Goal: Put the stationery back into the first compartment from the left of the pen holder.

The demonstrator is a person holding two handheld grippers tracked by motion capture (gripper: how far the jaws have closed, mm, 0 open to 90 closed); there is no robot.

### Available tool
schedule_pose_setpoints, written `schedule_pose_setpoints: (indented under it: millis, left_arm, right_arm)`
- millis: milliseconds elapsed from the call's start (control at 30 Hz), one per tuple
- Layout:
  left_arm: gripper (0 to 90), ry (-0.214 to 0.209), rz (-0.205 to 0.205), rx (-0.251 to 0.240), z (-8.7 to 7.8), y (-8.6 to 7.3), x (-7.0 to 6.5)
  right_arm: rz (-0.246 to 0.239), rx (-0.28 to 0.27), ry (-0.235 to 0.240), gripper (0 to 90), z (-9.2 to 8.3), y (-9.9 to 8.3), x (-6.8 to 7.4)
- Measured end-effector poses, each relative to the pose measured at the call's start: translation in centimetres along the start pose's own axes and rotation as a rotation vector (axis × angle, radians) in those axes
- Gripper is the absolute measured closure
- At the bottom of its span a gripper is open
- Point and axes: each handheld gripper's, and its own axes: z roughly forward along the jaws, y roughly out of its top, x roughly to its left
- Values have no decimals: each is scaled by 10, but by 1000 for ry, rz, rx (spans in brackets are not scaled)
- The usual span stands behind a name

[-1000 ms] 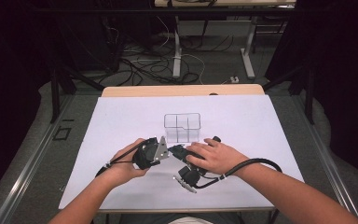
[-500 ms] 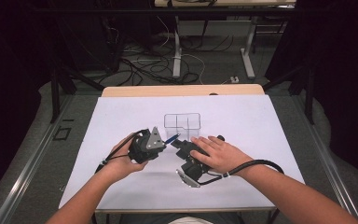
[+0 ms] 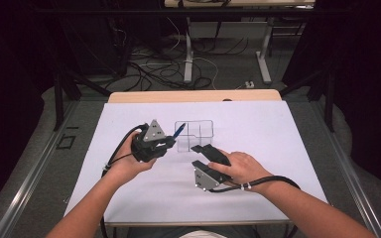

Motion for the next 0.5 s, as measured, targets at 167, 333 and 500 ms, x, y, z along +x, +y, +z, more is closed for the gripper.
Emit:
schedule_pose_setpoints:
  millis: [167,333,500]
  left_arm:
    - [795,13,-35,-37,-2,4,9]
    - [795,18,-89,-81,-1,7,14]
    - [796,25,-125,-125,-2,12,19]
  right_arm:
    - [175,23,19,333,0,-4,-2]
    - [355,29,44,238,0,-12,-8]
    - [550,24,55,145,-1,-23,-15]
